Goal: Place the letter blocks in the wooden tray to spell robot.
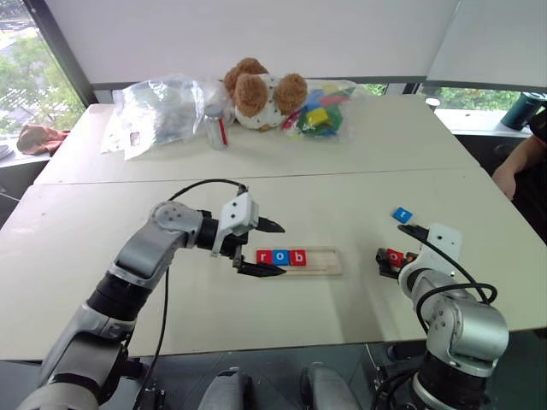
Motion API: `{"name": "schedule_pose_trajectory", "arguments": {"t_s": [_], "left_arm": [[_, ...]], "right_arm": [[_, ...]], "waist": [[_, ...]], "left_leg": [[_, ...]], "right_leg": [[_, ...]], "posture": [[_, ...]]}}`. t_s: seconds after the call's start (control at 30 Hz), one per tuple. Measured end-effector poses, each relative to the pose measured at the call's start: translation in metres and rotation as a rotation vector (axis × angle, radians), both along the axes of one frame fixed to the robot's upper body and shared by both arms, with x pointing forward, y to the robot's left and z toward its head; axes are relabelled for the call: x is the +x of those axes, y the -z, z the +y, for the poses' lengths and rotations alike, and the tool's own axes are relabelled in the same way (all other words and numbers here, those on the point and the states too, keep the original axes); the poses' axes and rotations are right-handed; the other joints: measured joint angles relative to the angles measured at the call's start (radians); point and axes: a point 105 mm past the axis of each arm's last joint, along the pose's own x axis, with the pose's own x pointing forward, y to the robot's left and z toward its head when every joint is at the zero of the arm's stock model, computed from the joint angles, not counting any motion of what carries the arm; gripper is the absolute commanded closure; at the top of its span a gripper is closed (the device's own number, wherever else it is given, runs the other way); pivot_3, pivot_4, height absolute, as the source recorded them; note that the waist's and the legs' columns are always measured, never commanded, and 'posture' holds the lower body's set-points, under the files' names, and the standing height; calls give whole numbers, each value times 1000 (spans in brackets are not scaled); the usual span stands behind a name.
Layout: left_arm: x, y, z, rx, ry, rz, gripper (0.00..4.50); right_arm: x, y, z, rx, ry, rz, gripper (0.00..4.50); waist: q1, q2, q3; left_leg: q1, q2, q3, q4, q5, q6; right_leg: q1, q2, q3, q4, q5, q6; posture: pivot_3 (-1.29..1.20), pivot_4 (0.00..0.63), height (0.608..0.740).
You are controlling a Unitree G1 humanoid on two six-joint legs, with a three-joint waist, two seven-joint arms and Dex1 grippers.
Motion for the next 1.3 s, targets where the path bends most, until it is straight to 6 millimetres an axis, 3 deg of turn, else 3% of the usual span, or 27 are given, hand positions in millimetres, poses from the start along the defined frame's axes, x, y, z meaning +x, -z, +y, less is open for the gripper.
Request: {"name": "schedule_pose_trajectory", "arguments": {"t_s": [0.13, 0.2, 0.27, 0.4, 0.5, 0.7, 1.07, 1.17, 1.3], "left_arm": [[6, -4, 14, 6, -43, -4, 0], [8, -10, 25, 8, -68, -11, 0], [8, -13, 30, 10, -72, -8, 0], [-1, -12, 36, 26, -58, 4, 0], [-11, -15, 35, 44, -23, -10, 0], [-24, -17, 33, 51, -23, -14, 0], [-25, -15, 38, 41, -100, 5, 0], [-25, -15, 38, 41, -102, 4, 0], [-25, -15, 39, 42, -104, 4, 0]], "right_arm": [[12, -32, -10, -146, -147, -109, 36], [19, -56, -9, -195, -318, -209, 36], [21, -68, -5, -216, -523, -259, 36], [0, -53, -12, -220, -993, -157, 36], [-7, -38, -37, -240, -1162, -24, 36], [11, -27, -50, -274, -1314, 3, 36], [17, -4, -56, -270, -1379, 53, 36], [20, -3, -55, -276, -1383, 50, 927], [22, -2, -54, -278, -1387, 43, 2933]], "waist": [[0, 0, 0], [0, 0, 0], [3, 0, 1], [6, 0, 1], [3, -1, 1], [1, 0, 2], [5, 0, 2], [5, 0, 2], [5, 0, 2]], "left_leg": [[0, 0, 0, 0, 0, 0], [0, 0, 0, 0, 0, 0], [0, 0, -1, 0, -1, 1], [1, 0, -1, 0, -2, 4], [2, 0, 1, 1, -3, 5], [4, 2, 0, 1, -2, 4], [3, 0, 0, 2, -2, 2], [3, 1, 0, 1, -1, 2], [3, 0, 0, 1, -1, 2]], "right_leg": [[0, 0, 0, 0, 0, 0], [0, 0, -1, -1, 0, 0], [2, 1, -2, -3, 0, 0], [6, 0, -2, -6, -1, 1], [7, -2, -1, -6, 0, 1], [7, 0, 0, -4, 0, 1], [7, -4, 1, -4, 0, 1], [6, -4, 0, -4, 0, 1], [6, -4, 1, -4, 0, 1]], "posture": [[0, 150, 740], [0, 150, 740], [0, 150, 740], [0, 150, 740], [0, 150, 740], [0, 150, 740], [0, 150, 740], [0, 150, 740], [0, 150, 740]]}}
